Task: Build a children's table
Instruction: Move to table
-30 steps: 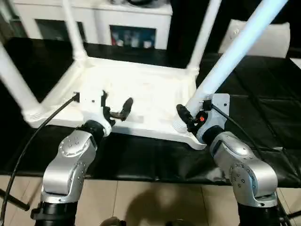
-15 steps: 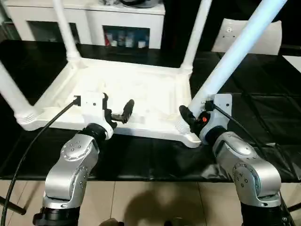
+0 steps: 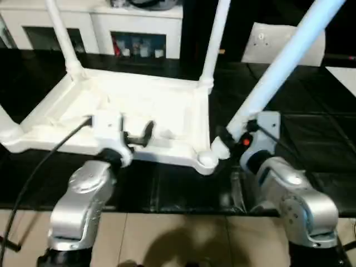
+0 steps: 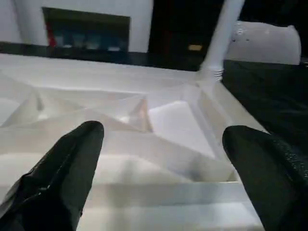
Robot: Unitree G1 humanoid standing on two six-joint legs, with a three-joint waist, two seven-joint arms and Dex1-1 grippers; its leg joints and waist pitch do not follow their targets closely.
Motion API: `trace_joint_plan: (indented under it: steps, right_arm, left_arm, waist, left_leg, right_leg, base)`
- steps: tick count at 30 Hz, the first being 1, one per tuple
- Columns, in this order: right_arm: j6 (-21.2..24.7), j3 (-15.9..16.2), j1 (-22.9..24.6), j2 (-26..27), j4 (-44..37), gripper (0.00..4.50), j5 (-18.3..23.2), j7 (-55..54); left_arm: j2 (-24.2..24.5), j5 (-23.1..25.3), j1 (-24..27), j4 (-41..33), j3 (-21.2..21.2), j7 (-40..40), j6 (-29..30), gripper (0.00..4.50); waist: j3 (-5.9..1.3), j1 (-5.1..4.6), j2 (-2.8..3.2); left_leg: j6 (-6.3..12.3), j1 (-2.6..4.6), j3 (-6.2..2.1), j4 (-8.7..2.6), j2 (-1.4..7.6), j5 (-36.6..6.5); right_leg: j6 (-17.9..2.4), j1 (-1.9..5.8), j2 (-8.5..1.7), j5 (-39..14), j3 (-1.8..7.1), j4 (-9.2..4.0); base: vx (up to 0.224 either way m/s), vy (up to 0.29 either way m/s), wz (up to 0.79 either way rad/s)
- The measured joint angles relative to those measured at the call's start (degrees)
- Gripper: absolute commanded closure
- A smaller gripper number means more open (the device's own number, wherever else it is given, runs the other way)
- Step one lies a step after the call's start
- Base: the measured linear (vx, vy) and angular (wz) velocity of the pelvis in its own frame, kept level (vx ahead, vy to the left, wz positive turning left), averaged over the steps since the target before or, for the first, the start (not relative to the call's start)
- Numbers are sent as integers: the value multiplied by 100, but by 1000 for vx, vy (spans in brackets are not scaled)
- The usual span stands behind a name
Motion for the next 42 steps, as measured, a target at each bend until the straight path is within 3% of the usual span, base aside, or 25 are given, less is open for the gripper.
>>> trace_joint_plan:
  steps: [3,7,11,17,25,26,28,29,30,31,32,33,35,36,37,38,39,40,42]
  right_arm:
    - [93,12,23,-5,-51,261,9,-7]
    - [271,12,88,-11,-479,261,49,-33]
    - [416,22,91,-101,-843,261,46,-91]
    - [440,30,91,-118,-956,261,48,-118]
    - [413,48,78,-140,-942,261,46,-59]
    - [414,54,76,-136,-924,261,47,-41]
    - [414,104,45,-132,-863,261,49,-4]
    - [403,158,8,-117,-846,261,65,33]
    - [349,193,-1,-110,-852,261,101,76]
    - [318,209,-1,-106,-849,261,110,92]
    - [283,209,-3,-119,-847,261,110,104]
    - [277,211,-2,-133,-844,261,110,112]
    - [241,165,-39,-201,-820,261,109,128]
    - [228,136,-88,-218,-722,261,104,158]
    - [223,117,-96,-231,-661,261,103,189]
    - [217,112,-98,-232,-609,261,98,222]
    - [208,173,-111,-195,-582,261,99,263]
    - [187,237,-155,-194,-561,261,100,279]
    - [113,291,-201,-181,-536,261,99,311]
  left_arm:
    - [34,-32,9,-146,81,17,120,0]
    - [119,-114,72,-622,276,72,373,0]
    - [81,-306,81,-1066,529,148,490,0]
    - [131,-306,189,-1303,568,163,556,0]
    - [150,-341,174,-1298,571,125,547,0]
    - [151,-350,174,-1297,571,126,547,0]
    - [157,-350,204,-1299,591,130,546,0]
    - [161,-349,226,-1308,638,134,547,0]
    - [176,-348,215,-1335,666,135,543,0]
    - [185,-350,206,-1399,655,133,534,0]
    - [177,-350,204,-1433,635,133,525,0]
    - [142,-349,250,-1432,595,133,528,0]
    - [64,-349,301,-1445,405,130,533,0]
    - [68,-347,314,-1455,350,134,538,0]
    - [69,-344,320,-1465,348,136,537,0]
    - [93,-332,340,-1488,371,142,535,0]
    - [114,-303,346,-1505,423,152,530,0]
    - [116,-298,353,-1505,447,162,529,0]
    - [122,-290,413,-1505,439,184,531,0]
  waist:
    - [1,20,0]
    - [51,46,-9]
    - [227,76,-38]
    - [335,71,-22]
    - [344,79,-30]
    - [346,78,-33]
    - [387,110,-48]
    - [402,114,-45]
    - [408,61,-58]
    - [422,56,-44]
    - [408,-10,-202]
    - [377,-19,-321]
    - [341,101,-271]
    - [318,150,-219]
    - [282,181,-181]
    - [246,216,-163]
    - [215,224,-185]
    - [188,225,-212]
    - [183,228,-218]
  left_leg:
    - [-14,13,23,-5,27,9]
    - [-3,1,92,-10,16,4]
    - [6,-5,109,-47,4,2]
    - [7,-6,127,-89,1,2]
    - [3,26,148,-137,5,2]
    - [2,72,162,-155,4,1]
    - [-25,301,342,-195,74,-39]
    - [-62,470,437,-206,118,-103]
    - [-89,593,438,-208,161,-163]
    - [-118,595,419,-222,167,-185]
    - [-165,659,430,-215,139,-212]
    - [-200,694,423,-173,95,-240]
    - [24,574,216,41,52,-397]
    - [56,394,42,67,-37,-380]
    - [6,314,-1,-52,-62,-238]
    - [-93,282,-44,-20,-34,-160]
    - [-98,234,-74,-32,-33,-162]
    - [-100,201,-65,-25,-36,-170]
    - [-96,119,-68,6,-40,-179]
  right_leg:
    - [-10,48,-11,19,-33,-71]
    - [10,54,-49,54,-11,-105]
    - [28,43,-48,65,15,-156]
    - [35,24,-46,76,32,-172]
    - [14,26,-43,46,33,-168]
    - [20,61,-44,33,41,-171]
    - [25,110,12,20,150,-207]
    - [18,200,47,-1,203,-209]
    - [24,292,-12,-153,89,-151]
    - [59,342,-82,-264,-16,-11]
    - [75,320,-170,-388,-5,137]
    - [25,324,-164,-392,22,180]
    - [-15,331,-52,-403,49,173]
    - [-21,313,-10,-391,47,162]
    - [-48,305,39,-384,43,168]
    - [-39,301,84,-384,44,177]
    - [-60,279,79,-377,17,160]
    - [-64,212,79,-370,38,175]
    - [-47,169,78,-362,82,174]
  base:
    - [0,0,0]
    - [0,0,0]
    - [0,0,0]
    - [0,0,0]
    - [0,0,0]
    - [0,0,0]
    - [-2,1,-16]
    - [21,4,-67]
    - [21,4,-67]
    - [0,-10,-51]
    - [22,-81,-17]
    - [22,-81,-17]
    - [93,-77,-8]
    - [98,-54,-11]
    - [105,-46,-6]
    - [127,-23,5]
    - [127,-23,5]
    - [131,7,2]
    - [78,26,9]
